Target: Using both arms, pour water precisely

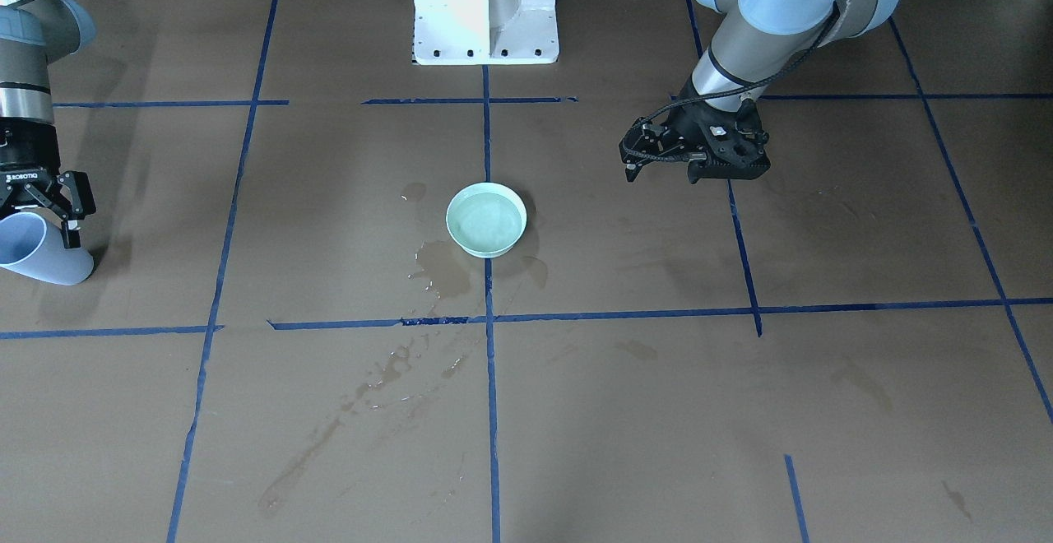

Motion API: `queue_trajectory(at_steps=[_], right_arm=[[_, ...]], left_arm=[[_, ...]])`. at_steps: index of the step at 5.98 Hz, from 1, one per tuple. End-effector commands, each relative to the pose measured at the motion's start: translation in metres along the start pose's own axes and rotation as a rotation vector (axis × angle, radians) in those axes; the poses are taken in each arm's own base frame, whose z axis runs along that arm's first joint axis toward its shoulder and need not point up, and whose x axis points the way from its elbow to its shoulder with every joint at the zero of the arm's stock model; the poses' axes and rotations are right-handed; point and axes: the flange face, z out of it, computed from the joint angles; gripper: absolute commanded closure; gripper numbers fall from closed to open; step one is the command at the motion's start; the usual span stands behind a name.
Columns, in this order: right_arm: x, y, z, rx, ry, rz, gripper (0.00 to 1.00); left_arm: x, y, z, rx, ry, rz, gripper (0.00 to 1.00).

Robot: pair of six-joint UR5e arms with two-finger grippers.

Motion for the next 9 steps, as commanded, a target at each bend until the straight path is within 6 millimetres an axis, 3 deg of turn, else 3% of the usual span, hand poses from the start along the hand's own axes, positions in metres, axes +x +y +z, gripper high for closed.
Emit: queue_trajectory(at_steps=[1,2,4,7,9], right_arm=[[0.002,0.008,-0.009,-0.02,-0.023,0.002,0.0],[0.016,0.011,-0.024,-0.034,-0.044,0.002,0.0],[0.02,0.019,-0.039,-0.057,-0.08,0.009,0.0],[0.061,0.019,-0.08,-0.095,-0.122,0.003,0.0],[0.101,0.011,-0.113,-0.17,-0.145,-0.013,0.0]], left_arm=[[0.0,0.0,0.0,0.0,0.0,0.0,0.0],[0.001,0.001,-0.001,0.001,0.003,0.001,0.0],[0.001,0.001,-0.003,0.002,0.005,-0.005,0.0],[0.003,0.003,-0.002,0.001,0.007,-0.008,0.0],[0.004,0.005,-0.002,0.0,0.008,-0.017,0.0]])
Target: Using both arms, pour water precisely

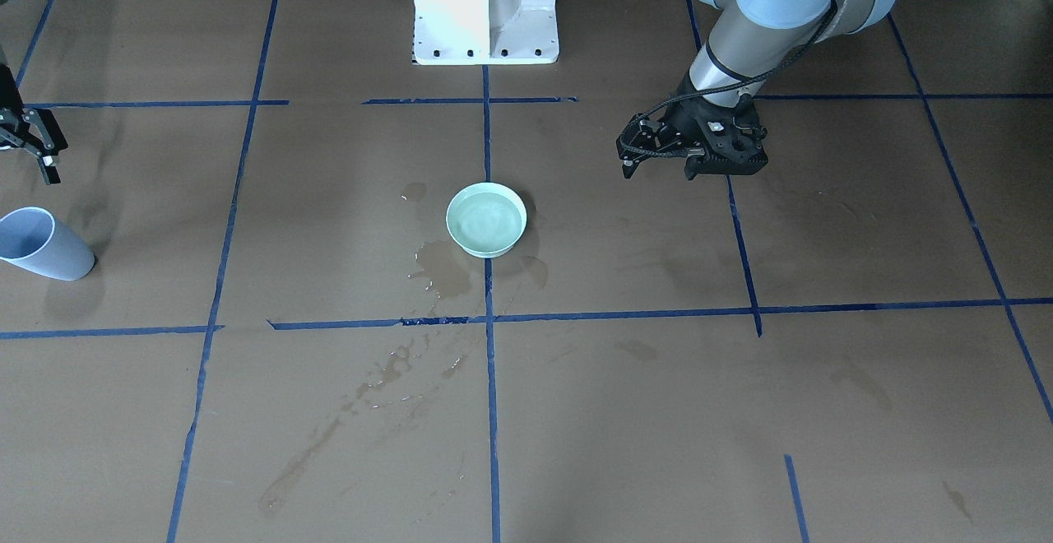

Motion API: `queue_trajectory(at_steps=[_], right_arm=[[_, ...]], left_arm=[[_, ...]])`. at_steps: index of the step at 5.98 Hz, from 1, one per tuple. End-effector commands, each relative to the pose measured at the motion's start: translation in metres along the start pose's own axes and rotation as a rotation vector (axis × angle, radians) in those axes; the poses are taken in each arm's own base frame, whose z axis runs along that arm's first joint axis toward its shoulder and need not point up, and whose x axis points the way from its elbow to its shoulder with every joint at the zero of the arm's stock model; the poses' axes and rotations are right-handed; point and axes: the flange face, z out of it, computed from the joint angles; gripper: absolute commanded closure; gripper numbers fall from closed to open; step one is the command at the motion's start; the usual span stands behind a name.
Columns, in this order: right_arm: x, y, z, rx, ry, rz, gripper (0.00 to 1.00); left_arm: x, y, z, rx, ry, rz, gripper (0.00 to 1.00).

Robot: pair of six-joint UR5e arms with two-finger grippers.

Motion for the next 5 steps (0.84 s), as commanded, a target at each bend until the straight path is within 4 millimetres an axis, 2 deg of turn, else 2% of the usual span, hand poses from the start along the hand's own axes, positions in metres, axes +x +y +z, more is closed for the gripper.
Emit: queue_trajectory(at_steps=[1,3,4,5], right_arm=[[0.021,-0.002,-0.022,-0.045,-0.003,-0.021,0.0],[0.032,-0.007,-0.034,-0.097,-0.008,-0.017,0.0],[0.045,-0.018,-0.04,-0.149,-0.018,0.02,0.0],[0.064,-0.042,-0.051,-0.17,-0.03,-0.029,0.0]], left_arm=[[0.0,0.0,0.001,0.0,-0.001,-0.004,0.0],[0.001,0.0,0.0,0.0,0.0,-0.004,0.0],[0.001,0.0,0.0,0.0,0.0,-0.004,0.0],[0.001,0.0,0.0,0.0,0.0,-0.004,0.0]])
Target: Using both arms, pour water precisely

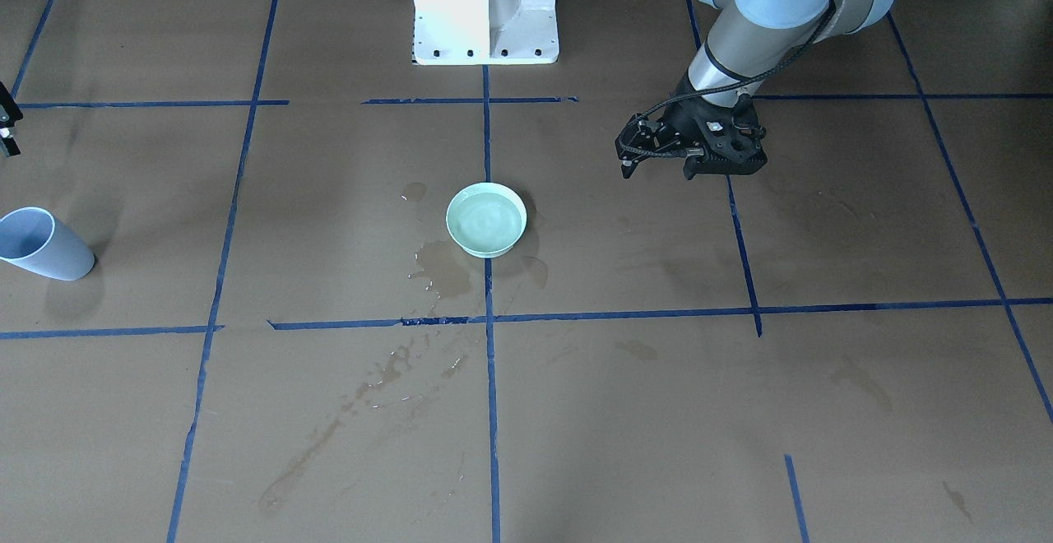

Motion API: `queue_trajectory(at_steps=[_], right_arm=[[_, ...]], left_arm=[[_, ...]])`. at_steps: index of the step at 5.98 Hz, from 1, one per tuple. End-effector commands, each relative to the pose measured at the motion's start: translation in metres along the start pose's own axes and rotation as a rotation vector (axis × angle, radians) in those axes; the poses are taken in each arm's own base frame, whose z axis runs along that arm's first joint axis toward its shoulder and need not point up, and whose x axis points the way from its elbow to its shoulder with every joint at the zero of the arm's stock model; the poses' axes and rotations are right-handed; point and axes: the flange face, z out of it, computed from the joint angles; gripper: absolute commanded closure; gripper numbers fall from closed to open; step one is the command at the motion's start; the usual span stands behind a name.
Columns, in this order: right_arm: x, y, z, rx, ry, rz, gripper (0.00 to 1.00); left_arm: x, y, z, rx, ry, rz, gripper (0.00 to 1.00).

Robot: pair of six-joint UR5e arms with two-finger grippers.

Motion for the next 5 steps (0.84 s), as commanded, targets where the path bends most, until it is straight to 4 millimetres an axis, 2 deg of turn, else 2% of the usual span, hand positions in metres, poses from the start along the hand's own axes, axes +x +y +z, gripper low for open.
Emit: queue_trajectory(at_steps=[1,3,4,5], right_arm=[[0.032,-0.039,-0.022,-0.052,-0.025,0.012,0.0],[0.064,-0.09,-0.041,-0.1,-0.038,0.007,0.0],[0.063,-0.108,-0.049,-0.131,-0.05,0.033,0.0],[0.043,-0.136,-0.052,-0.16,-0.055,0.055,0.0]], left_arm=[[0.001,0.0,0.0,0.0,0.001,0.001,0.0],[0.001,0.0,0.0,0.0,0.001,0.001,0.0],[0.005,-0.001,-0.002,0.003,0.007,0.004,0.0],[0.006,-0.001,-0.002,0.003,0.008,0.004,0.0]])
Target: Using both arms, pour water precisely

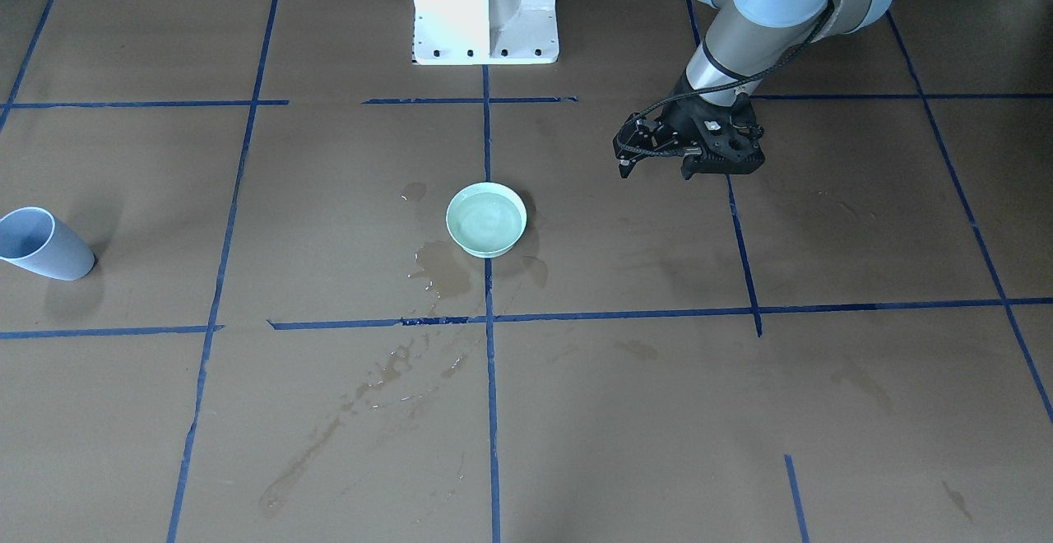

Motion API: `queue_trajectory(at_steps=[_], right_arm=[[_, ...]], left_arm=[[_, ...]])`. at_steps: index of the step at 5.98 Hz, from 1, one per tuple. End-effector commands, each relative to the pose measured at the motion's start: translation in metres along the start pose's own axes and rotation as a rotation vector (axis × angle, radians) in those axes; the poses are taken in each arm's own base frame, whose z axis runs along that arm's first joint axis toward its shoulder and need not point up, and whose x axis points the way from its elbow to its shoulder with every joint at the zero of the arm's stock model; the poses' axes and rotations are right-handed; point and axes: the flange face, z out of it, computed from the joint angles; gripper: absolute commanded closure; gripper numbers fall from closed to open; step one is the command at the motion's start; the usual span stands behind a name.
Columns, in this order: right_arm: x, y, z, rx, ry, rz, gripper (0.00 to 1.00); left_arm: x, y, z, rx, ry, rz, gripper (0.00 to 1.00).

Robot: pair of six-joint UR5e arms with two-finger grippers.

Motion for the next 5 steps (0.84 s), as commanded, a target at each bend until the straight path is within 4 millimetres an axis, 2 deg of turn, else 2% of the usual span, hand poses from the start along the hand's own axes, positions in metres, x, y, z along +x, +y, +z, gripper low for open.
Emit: queue_trajectory(at_steps=[1,2,4,5], right_arm=[[-0.022,-0.038,-0.007,-0.088,0.006,0.003,0.0],[-0.04,-0.072,-0.015,-0.143,0.067,-0.043,0.0],[-0.054,-0.138,-0.065,-0.27,0.128,-0.106,0.0],[-0.041,-0.138,-0.063,-0.389,0.122,-0.076,0.0]], left_arm=[[0.002,0.0,-0.001,0.001,0.002,0.001,0.0],[0.001,0.0,0.0,0.002,0.001,0.001,0.0],[0.004,-0.001,-0.001,0.001,0.004,0.002,0.0],[0.003,-0.003,0.002,0.0,-0.001,-0.001,0.0]])
